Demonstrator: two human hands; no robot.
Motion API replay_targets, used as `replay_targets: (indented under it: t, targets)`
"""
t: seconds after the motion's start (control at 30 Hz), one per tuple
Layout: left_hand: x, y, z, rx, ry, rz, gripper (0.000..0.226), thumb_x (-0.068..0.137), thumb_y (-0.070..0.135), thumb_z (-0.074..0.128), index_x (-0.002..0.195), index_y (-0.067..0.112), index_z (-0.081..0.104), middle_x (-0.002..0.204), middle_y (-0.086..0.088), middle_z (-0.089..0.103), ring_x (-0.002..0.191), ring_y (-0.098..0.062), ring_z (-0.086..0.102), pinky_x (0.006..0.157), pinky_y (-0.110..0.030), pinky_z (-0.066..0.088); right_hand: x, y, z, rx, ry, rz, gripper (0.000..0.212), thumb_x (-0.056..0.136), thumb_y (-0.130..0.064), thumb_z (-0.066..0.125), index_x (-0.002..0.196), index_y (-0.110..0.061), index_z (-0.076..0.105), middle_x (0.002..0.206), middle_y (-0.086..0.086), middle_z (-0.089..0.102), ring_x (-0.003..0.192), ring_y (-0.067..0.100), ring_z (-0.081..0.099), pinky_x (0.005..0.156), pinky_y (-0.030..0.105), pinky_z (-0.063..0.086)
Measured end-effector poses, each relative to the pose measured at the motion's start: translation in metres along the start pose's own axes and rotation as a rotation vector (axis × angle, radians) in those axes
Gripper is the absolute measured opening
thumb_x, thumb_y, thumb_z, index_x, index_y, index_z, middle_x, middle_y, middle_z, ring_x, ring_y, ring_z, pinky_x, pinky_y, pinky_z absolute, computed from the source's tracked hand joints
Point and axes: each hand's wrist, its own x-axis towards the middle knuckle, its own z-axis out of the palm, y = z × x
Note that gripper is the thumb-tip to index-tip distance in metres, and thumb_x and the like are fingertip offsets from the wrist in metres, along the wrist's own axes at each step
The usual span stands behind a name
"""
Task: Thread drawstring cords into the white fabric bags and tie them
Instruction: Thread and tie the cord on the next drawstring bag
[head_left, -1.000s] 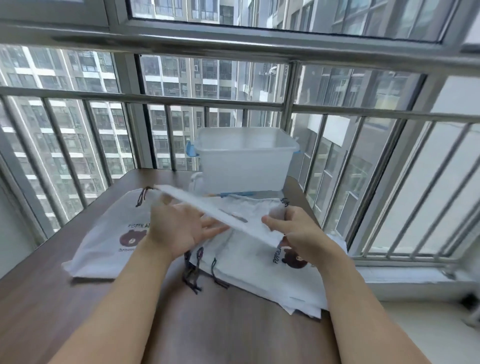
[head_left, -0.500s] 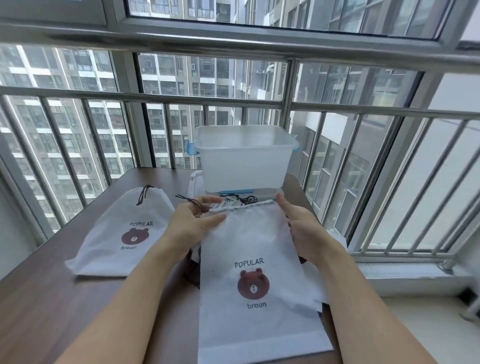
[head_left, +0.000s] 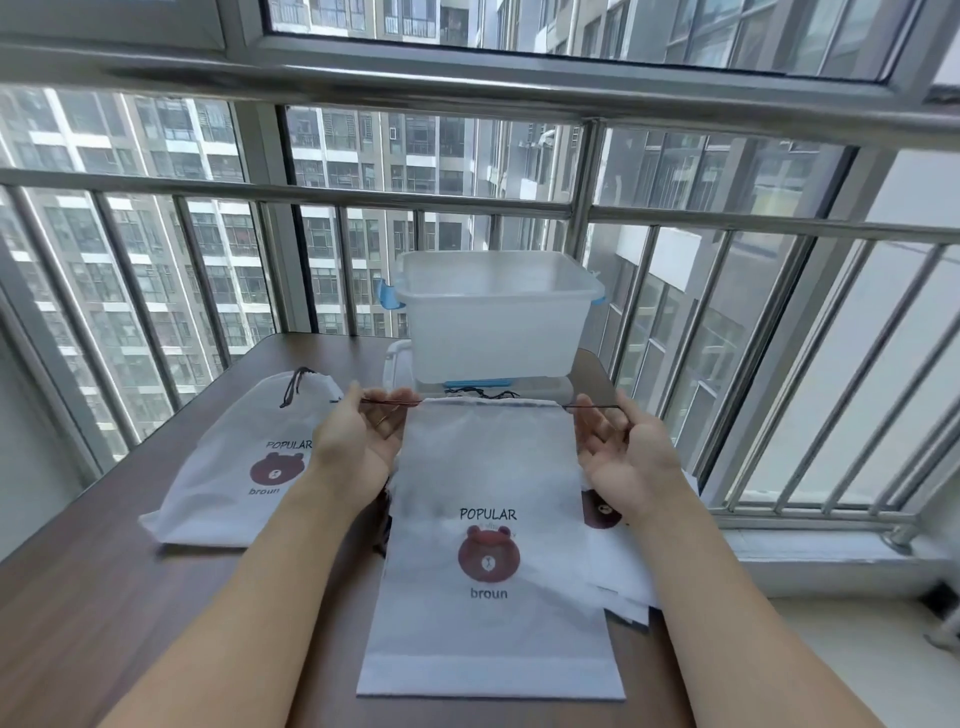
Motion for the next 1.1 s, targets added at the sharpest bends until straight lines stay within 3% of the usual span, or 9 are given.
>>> replay_targets:
  t: [0.1, 0.17, 0.23, 0.37, 0.57, 0.7, 0.83, 0.97, 1.1]
  targets:
    - [-0.005, 0.003, 0.0, -0.111, -0.022, -0.037, 0.048, 0.108, 0.034, 0.028, 0.067, 0.015, 0.044, 0.066, -0.006, 0.059, 0.071, -0.023, 0.071, 0.069, -0.029, 0.057, -0.006, -0.002, 0.005, 0.288, -0.086, 0.038, 0.054, 0.105, -0.024, 0.051, 0.053, -0.015, 0.037, 0.058, 0.005, 0.058, 0.063, 0.022, 0.068, 0.073, 0.037, 0.061]
    - [-0.005, 0.004, 0.002, -0.158, -0.02, -0.021, 0.049, 0.108, 0.034, 0.027, 0.064, 0.017, 0.038, 0.054, -0.001, 0.046, 0.056, -0.02, 0.064, 0.074, -0.032, 0.055, -0.004, -0.002, 0.005, 0.365, -0.095, 0.036, 0.057, 0.106, -0.024, 0.048, 0.051, -0.014, 0.037, 0.05, 0.0, 0.04, 0.043, 0.016, 0.049, 0.068, 0.035, 0.055]
    - [-0.004, 0.007, 0.001, -0.138, 0.015, 0.019, 0.049, 0.107, 0.031, 0.029, 0.06, 0.019, 0.032, 0.05, 0.003, 0.029, 0.041, -0.014, 0.042, 0.06, -0.027, 0.05, 0.0, -0.004, 0.001, 0.36, -0.05, 0.033, 0.057, 0.107, -0.025, 0.046, 0.051, -0.016, 0.034, 0.05, -0.002, 0.028, 0.039, 0.014, 0.031, 0.049, 0.026, 0.043]
    - [0.0, 0.033, -0.009, 0.078, 0.138, 0.237, 0.044, 0.103, 0.02, 0.025, 0.06, 0.023, 0.023, 0.054, 0.004, 0.015, 0.04, -0.012, 0.014, 0.037, -0.023, 0.015, 0.004, -0.028, -0.008, 0.155, 0.152, -0.142, 0.046, 0.108, -0.027, 0.043, 0.066, -0.021, 0.028, 0.049, -0.006, 0.02, 0.036, 0.01, 0.016, 0.034, 0.02, 0.017]
    - [-0.007, 0.038, -0.012, 0.22, 0.194, 0.393, 0.046, 0.107, 0.033, 0.028, 0.062, 0.024, 0.024, 0.046, 0.009, 0.018, 0.038, -0.01, 0.013, 0.037, -0.022, 0.011, 0.006, -0.026, -0.006, -0.173, 0.413, -0.475, 0.038, 0.105, -0.027, 0.052, 0.07, -0.018, 0.039, 0.058, -0.001, 0.029, 0.042, 0.012, 0.024, 0.036, 0.02, 0.02]
    - [-0.012, 0.025, -0.002, 0.309, 0.007, 0.311, 0.044, 0.104, 0.038, 0.027, 0.062, 0.023, 0.025, 0.053, 0.007, 0.016, 0.043, -0.01, 0.012, 0.042, -0.024, 0.007, -0.005, -0.024, 0.0, -0.356, 0.14, -0.491, 0.042, 0.101, -0.036, 0.06, 0.067, -0.02, 0.041, 0.055, -0.005, 0.028, 0.044, 0.009, 0.023, 0.037, 0.021, 0.021]
    - [-0.024, 0.012, 0.013, 0.268, -0.249, 0.162, 0.024, 0.093, 0.018, 0.02, 0.071, 0.019, 0.03, 0.065, 0.004, 0.023, 0.053, -0.011, 0.021, 0.048, -0.025, 0.02, -0.017, 0.002, 0.017, -0.533, -0.264, -0.345, 0.034, 0.094, -0.029, 0.065, 0.067, -0.015, 0.05, 0.061, 0.003, 0.038, 0.048, 0.011, 0.028, 0.042, 0.019, 0.027]
    - [-0.026, -0.004, 0.025, 0.307, -0.303, 0.103, 0.033, 0.103, 0.005, 0.025, 0.076, 0.013, 0.043, 0.065, 0.0, 0.035, 0.049, -0.009, 0.037, 0.043, -0.019, 0.034, -0.03, 0.027, 0.035, -0.595, -0.367, -0.373, 0.014, 0.099, -0.002, 0.058, 0.097, -0.005, 0.071, 0.078, 0.011, 0.065, 0.053, 0.013, 0.043, 0.049, 0.02, 0.034]
    - [-0.036, -0.013, 0.029, 0.329, -0.333, 0.163, 0.026, 0.102, 0.017, 0.045, 0.098, 0.002, 0.066, 0.066, -0.003, 0.059, 0.055, -0.009, 0.053, 0.049, -0.017, 0.044, -0.035, 0.03, 0.036, -0.593, -0.475, -0.354, 0.021, 0.093, -0.011, 0.065, 0.112, -0.016, 0.071, 0.092, 0.013, 0.074, 0.063, 0.017, 0.057, 0.058, 0.025, 0.043]
